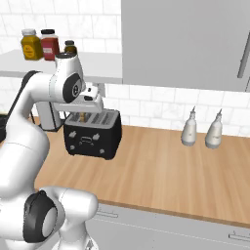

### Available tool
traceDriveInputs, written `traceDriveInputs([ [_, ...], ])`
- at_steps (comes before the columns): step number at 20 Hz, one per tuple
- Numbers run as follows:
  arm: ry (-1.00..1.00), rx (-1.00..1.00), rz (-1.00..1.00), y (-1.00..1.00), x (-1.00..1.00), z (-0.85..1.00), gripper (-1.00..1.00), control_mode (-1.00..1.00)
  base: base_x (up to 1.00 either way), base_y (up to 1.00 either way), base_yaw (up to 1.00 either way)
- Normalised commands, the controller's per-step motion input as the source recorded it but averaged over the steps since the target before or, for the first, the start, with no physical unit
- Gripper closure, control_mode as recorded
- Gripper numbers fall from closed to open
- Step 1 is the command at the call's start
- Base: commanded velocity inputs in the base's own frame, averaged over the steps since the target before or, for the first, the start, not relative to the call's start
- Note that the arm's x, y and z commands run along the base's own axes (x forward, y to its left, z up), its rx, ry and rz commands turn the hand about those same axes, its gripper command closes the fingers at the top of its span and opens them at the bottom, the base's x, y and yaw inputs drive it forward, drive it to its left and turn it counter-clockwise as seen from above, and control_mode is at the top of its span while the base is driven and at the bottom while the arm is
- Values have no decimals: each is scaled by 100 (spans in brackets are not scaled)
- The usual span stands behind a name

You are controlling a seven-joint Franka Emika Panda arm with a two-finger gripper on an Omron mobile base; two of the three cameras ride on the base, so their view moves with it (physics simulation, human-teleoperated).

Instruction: Start the toaster. Once the lever pops up, take the bread to the plate on the dining counter.

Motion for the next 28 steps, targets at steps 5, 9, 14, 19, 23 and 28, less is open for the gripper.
traceDriveInputs([
  [5,0,0,0,17,-4,0,100,-100,0,0,0],
  [9,0,0,0,59,-7,-3,100,-100,0,0,0],
  [14,0,0,0,80,2,-29,100,-100,0,0,0],
  [19,-3,0,0,43,9,-53,100,-100,0,0,0],
  [23,-5,-1,-1,11,22,-57,100,-100,0,0,0],
  [28,-15,-5,-4,0,25,-57,100,-100,0,0,0],
])
